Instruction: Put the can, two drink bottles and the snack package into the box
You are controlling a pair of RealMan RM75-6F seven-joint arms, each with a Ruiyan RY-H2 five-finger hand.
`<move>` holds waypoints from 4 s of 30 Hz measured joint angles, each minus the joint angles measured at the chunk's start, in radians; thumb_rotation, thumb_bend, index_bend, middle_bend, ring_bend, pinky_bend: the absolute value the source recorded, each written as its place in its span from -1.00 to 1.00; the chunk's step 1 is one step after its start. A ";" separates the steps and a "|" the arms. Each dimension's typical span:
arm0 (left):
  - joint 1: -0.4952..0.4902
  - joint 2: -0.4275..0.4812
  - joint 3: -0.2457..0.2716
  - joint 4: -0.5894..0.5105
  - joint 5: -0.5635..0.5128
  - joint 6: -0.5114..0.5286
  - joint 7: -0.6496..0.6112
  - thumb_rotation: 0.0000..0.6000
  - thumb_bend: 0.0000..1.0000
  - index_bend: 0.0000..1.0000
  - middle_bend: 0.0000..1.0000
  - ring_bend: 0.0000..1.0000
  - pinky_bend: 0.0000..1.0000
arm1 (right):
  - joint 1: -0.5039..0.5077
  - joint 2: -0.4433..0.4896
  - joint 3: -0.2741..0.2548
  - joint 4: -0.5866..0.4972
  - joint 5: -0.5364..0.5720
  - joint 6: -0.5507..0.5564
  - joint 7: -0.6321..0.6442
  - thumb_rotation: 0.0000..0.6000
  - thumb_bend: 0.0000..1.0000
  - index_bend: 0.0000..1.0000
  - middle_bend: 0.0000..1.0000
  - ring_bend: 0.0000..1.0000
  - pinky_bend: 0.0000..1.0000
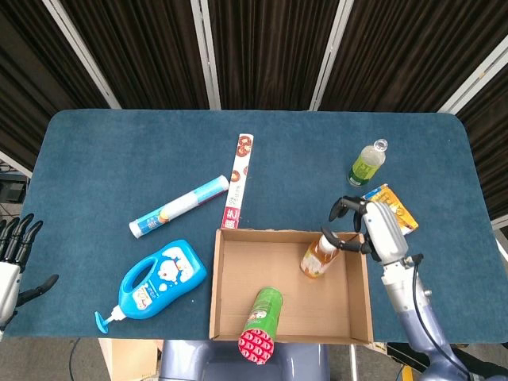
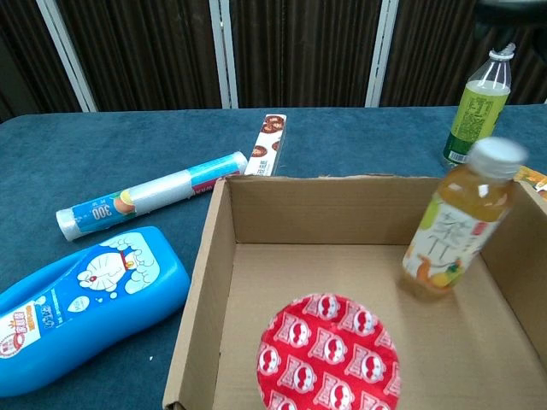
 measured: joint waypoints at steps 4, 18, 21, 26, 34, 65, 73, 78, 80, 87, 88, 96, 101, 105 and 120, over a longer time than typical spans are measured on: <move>0.004 0.002 0.002 0.002 0.005 0.010 -0.006 1.00 -0.82 -1.00 -1.00 -1.00 -0.91 | -0.017 0.001 -0.054 -0.005 -0.034 -0.020 -0.017 1.00 -0.89 -1.00 -1.00 -0.95 -0.50; 0.010 -0.007 -0.005 0.010 -0.023 -0.001 0.018 1.00 -0.82 -1.00 -1.00 -1.00 -0.91 | 0.041 0.052 0.029 0.097 0.010 -0.124 0.040 1.00 -0.98 -1.00 -1.00 -1.00 -0.65; 0.008 -0.013 -0.006 0.009 -0.030 -0.011 0.036 1.00 -0.83 -1.00 -1.00 -1.00 -0.91 | 0.060 0.059 0.069 0.175 0.043 -0.147 0.101 1.00 -0.99 -1.00 -1.00 -1.00 -0.67; 0.000 -0.026 -0.011 0.008 -0.052 -0.041 0.068 1.00 -0.82 -1.00 -1.00 -1.00 -0.91 | 0.088 0.064 0.110 0.338 0.089 -0.213 0.205 1.00 -1.00 -1.00 -1.00 -1.00 -0.72; -0.017 -0.041 -0.023 0.020 -0.081 -0.081 0.096 1.00 -0.82 -1.00 -1.00 -1.00 -0.91 | 0.118 0.028 0.125 0.617 0.122 -0.329 0.374 1.00 -1.00 -1.00 -1.00 -1.00 -0.82; -0.063 -0.074 -0.042 0.058 -0.170 -0.197 0.148 1.00 -0.83 -1.00 -1.00 -1.00 -0.90 | 0.309 -0.421 0.017 1.466 -0.080 -0.669 1.018 1.00 -1.00 -1.00 -1.00 -1.00 -0.87; -0.071 -0.080 -0.046 0.068 -0.193 -0.213 0.156 1.00 -0.83 -1.00 -1.00 -1.00 -0.90 | 0.369 -0.540 -0.013 1.637 -0.115 -0.714 1.116 1.00 -1.00 -0.94 -0.89 -0.92 -0.79; -0.076 -0.084 -0.046 0.076 -0.204 -0.226 0.164 1.00 -0.82 -1.00 -1.00 -1.00 -0.89 | 0.396 -0.594 -0.012 1.723 -0.117 -0.718 1.150 1.00 -0.95 -0.18 -0.16 -0.26 -0.03; -0.076 -0.084 -0.045 0.075 -0.205 -0.226 0.169 1.00 -0.82 -1.00 -1.00 -1.00 -0.90 | 0.407 -0.617 -0.003 1.761 -0.107 -0.716 1.150 1.00 -0.89 0.10 0.09 0.02 0.23; -0.068 -0.075 -0.035 0.051 -0.186 -0.201 0.186 1.00 -0.83 -1.00 -1.00 -1.00 -0.90 | 0.437 -0.700 0.059 1.878 -0.037 -0.697 1.073 1.00 -0.54 0.53 0.47 0.43 0.68; -0.066 -0.075 -0.034 0.047 -0.186 -0.197 0.190 1.00 -0.83 -1.00 -1.00 -1.00 -0.90 | 0.441 -0.710 0.070 1.887 -0.024 -0.696 1.057 1.00 -0.49 0.56 0.49 0.46 0.72; -0.054 -0.064 -0.030 0.031 -0.179 -0.175 0.186 1.00 -0.82 -1.00 -1.00 -1.00 -0.90 | 0.448 -0.713 0.090 1.870 -0.003 -0.638 1.004 1.00 -0.45 0.57 0.50 0.47 0.75; -0.047 -0.053 -0.026 0.024 -0.160 -0.154 0.165 1.00 -0.82 -1.00 -1.00 -1.00 -0.90 | 0.454 -0.675 0.100 1.788 -0.005 -0.542 0.991 1.00 -0.45 0.57 0.50 0.47 0.75; -0.041 -0.040 -0.019 0.017 -0.135 -0.131 0.141 1.00 -0.82 -1.00 -1.00 -1.00 -0.90 | 0.453 -0.619 0.115 1.652 -0.003 -0.477 0.946 1.00 -0.45 0.57 0.50 0.47 0.75; -0.004 0.011 0.004 0.009 -0.057 -0.038 0.029 1.00 -0.83 -1.00 -1.00 -1.00 -0.90 | 0.348 -0.167 0.185 0.466 0.246 -0.395 0.395 1.00 -0.48 0.53 0.47 0.46 0.75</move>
